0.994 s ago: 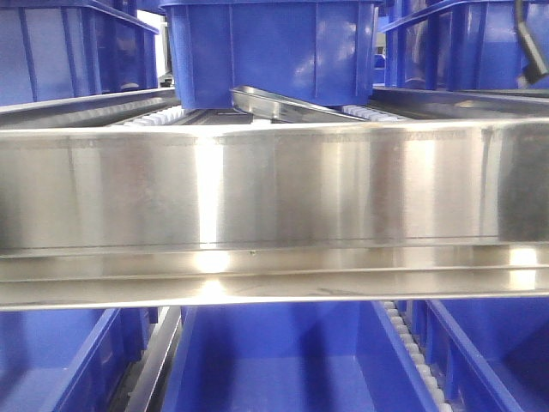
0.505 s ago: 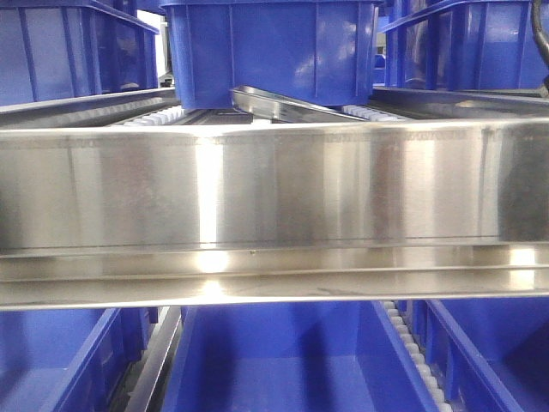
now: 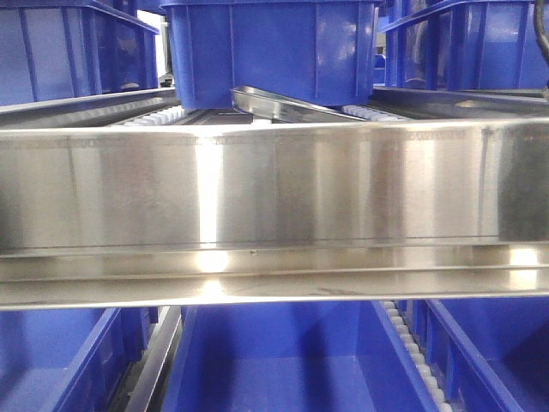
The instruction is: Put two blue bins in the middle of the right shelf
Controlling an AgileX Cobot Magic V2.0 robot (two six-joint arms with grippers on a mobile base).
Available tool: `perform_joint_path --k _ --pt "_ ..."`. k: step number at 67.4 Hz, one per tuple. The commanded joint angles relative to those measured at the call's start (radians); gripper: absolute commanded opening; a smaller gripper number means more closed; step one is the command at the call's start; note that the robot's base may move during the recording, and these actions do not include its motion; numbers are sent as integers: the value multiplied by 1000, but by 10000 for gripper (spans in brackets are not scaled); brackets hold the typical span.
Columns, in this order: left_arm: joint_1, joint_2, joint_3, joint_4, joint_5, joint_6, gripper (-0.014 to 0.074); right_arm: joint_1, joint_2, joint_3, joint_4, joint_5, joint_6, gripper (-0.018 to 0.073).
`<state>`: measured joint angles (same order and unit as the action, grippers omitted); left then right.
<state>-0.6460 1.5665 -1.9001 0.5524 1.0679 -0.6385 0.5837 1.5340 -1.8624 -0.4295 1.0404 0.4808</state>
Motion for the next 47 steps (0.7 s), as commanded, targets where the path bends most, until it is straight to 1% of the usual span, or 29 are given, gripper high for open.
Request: perform_joint_path --k 1,47 --pt "-15 -14 -13 -4 -62 -2 -111 7 -3 -10 -12 -61 0 -153" --pt "-15 -14 -13 -4 -64 -2 -111 7 -3 -10 -12 -61 0 -153"
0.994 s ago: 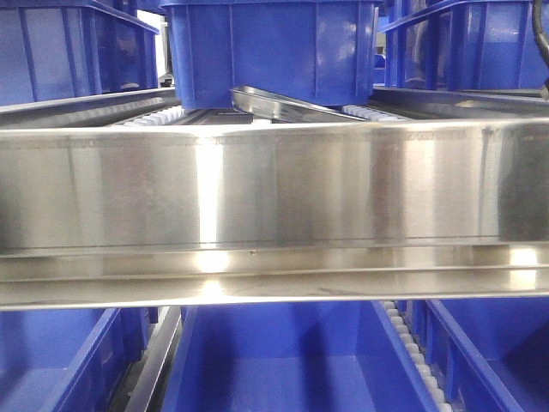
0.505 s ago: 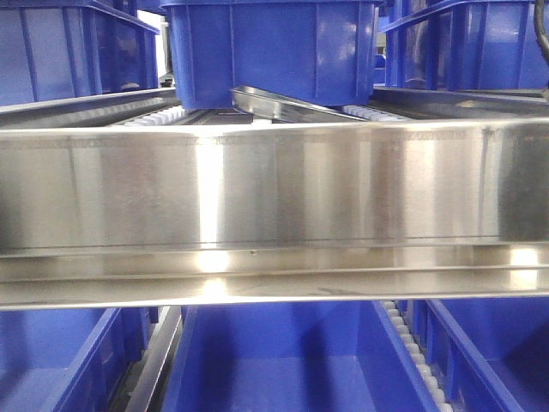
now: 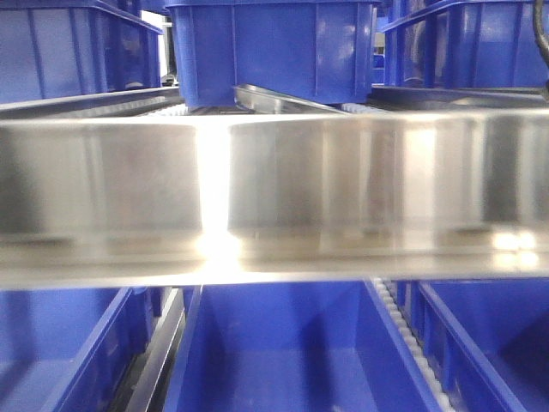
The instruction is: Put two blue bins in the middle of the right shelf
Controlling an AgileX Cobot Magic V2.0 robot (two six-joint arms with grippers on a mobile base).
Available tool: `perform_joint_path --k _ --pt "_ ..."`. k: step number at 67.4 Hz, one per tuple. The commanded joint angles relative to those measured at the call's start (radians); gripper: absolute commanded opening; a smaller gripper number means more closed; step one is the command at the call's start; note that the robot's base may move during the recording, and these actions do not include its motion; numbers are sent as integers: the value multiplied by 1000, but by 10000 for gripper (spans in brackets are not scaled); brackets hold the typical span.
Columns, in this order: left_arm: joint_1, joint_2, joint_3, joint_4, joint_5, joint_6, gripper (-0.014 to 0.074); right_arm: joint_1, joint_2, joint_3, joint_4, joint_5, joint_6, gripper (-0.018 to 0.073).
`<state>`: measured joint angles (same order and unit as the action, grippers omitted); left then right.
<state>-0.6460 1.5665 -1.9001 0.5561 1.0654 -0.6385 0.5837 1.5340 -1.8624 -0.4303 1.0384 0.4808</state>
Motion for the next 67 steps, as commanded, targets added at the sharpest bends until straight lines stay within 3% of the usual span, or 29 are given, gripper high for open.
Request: perform_joint_path --k 1,67 --pt "-15 -14 -13 -8 -62 -2 -111 7 -3 -10 -11 -59 0 -153" --pt "-15 -14 -13 -8 -62 -2 -111 7 -3 -10 -11 -59 0 -153"
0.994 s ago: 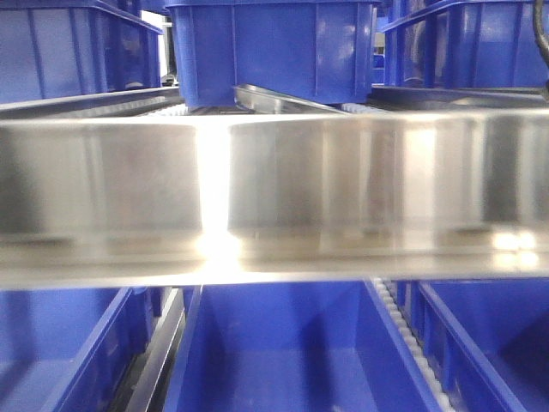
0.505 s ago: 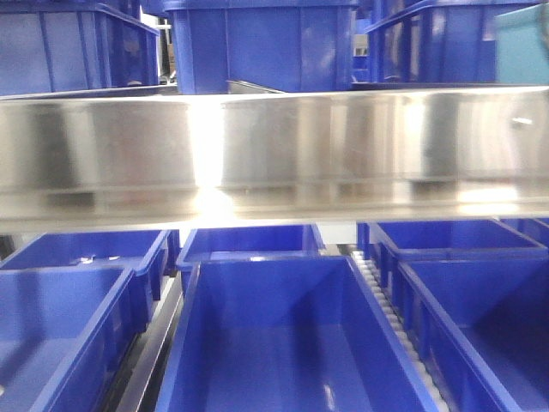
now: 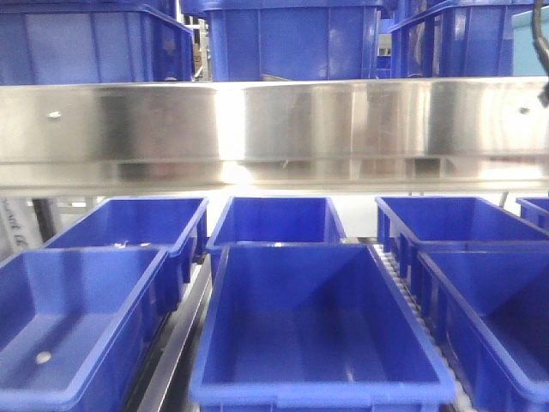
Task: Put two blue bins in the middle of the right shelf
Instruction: 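Drive the base to the other shelf rack while holding the bin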
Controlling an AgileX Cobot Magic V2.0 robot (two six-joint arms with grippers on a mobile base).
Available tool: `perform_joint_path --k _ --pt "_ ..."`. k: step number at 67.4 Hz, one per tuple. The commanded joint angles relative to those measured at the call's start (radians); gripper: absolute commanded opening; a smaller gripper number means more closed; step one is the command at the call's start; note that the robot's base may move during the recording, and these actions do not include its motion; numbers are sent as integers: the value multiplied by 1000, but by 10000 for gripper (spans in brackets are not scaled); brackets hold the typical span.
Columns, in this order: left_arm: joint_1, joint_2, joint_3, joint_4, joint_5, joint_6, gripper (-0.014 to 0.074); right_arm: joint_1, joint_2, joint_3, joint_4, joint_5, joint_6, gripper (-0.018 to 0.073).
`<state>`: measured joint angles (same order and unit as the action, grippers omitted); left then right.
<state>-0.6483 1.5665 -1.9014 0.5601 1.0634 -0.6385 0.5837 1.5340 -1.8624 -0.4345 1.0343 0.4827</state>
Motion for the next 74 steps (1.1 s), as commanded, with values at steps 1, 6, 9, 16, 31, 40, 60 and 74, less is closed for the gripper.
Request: perform_joint_path --k 1,6,9,16,31,40,60,74 --pt "-13 -14 -12 -12 -60 -2 -111 7 -3 -10 -7 -55 -2 -153" --pt "-13 -14 -12 -12 -60 -2 -111 7 -3 -10 -7 -55 -2 -153" --pt "-13 -14 -12 -12 -60 -2 -111 7 -3 -10 -7 -55 -2 -153" --pt "-13 -14 -12 -12 -60 -2 -111 7 -3 -10 -7 -55 -2 -153" --pt "-13 -14 -12 -12 -60 -2 -111 7 -3 -10 -7 -55 -2 -153" --pt "-13 -14 -12 -12 -60 -2 -111 7 -3 -10 -7 -55 -2 -153" --pt "-13 -14 -12 -12 -62 -2 -111 7 -3 -10 -7 -55 -2 -153" --pt "-13 -14 -12 -12 -62 -2 -111 7 -3 -10 -7 -55 -2 -153"
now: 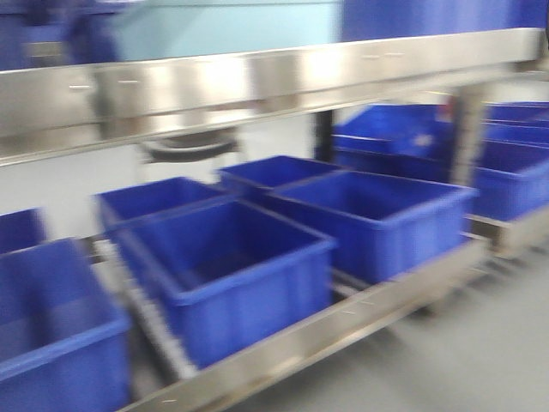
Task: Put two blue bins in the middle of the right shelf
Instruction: 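Drive the base to the other shelf rack while holding the bin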
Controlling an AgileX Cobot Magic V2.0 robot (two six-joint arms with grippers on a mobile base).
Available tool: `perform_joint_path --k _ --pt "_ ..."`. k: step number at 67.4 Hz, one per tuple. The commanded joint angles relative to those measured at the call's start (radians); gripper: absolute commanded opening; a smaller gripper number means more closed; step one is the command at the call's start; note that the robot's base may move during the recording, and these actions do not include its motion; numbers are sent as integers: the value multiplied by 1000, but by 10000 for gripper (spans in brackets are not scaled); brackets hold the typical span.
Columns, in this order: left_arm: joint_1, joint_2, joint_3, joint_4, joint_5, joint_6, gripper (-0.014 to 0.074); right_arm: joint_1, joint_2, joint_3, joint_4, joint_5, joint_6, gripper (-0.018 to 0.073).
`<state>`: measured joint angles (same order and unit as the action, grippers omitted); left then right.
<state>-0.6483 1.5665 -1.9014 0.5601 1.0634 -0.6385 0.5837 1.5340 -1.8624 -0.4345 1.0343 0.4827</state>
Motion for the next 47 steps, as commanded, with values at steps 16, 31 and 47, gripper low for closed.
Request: perform_joint_path --k 16,31,47 --pt "-13 -14 -12 -12 -62 -2 -111 7 -3 -10 -7 -55 -2 -153" --pt "-13 -14 -12 -12 -62 -2 -111 7 -3 -10 -7 -55 -2 -153" --pt "-13 -14 -12 -12 -62 -2 -111 7 -3 -10 -7 -55 -2 -153"
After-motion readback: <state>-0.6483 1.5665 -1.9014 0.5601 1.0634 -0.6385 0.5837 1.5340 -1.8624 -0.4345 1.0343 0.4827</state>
